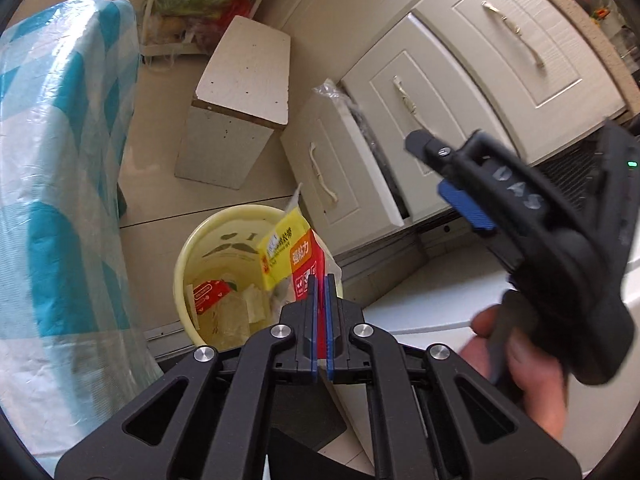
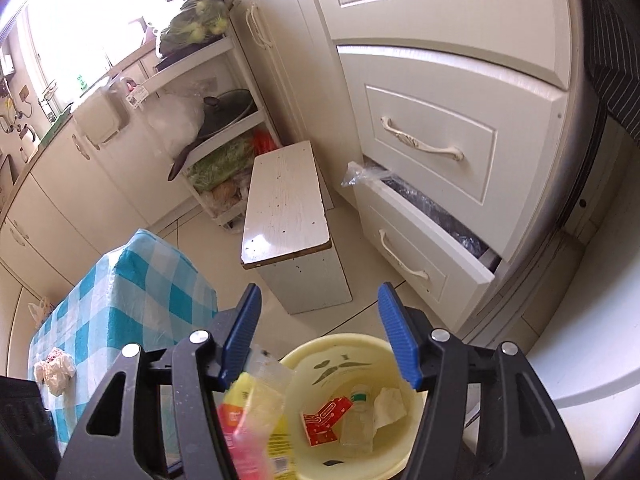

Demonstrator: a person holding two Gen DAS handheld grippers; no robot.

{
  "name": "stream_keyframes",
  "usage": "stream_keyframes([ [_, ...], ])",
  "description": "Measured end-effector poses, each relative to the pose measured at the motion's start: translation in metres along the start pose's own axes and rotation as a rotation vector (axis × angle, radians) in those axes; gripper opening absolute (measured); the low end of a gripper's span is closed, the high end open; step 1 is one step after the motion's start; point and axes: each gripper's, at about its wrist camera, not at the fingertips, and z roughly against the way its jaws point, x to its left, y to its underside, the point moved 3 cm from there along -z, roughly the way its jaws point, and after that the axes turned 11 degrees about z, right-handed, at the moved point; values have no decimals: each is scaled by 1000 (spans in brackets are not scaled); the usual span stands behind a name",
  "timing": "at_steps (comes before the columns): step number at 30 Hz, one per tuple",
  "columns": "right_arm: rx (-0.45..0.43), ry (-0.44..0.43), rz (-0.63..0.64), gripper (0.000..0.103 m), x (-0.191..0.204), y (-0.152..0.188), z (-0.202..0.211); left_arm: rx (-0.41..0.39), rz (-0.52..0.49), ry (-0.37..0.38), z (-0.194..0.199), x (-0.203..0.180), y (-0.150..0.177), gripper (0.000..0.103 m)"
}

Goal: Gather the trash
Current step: 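Carry both items to the yellow bin and open both tools over it, then return both open tools to the table toward the orange peels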

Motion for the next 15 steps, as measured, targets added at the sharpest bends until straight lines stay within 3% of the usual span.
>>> stream_keyframes([
  [3,-17,6,10,59,1,-3,4,5,3,-35,-7,1,-2,9],
  [8,-16,10,25,59,3,-2,2,-22,-2,-66,1,6,-3,30],
  [15,-25,23,84,60,14,-2,6,-135,-57,-156,48,11,5,55],
])
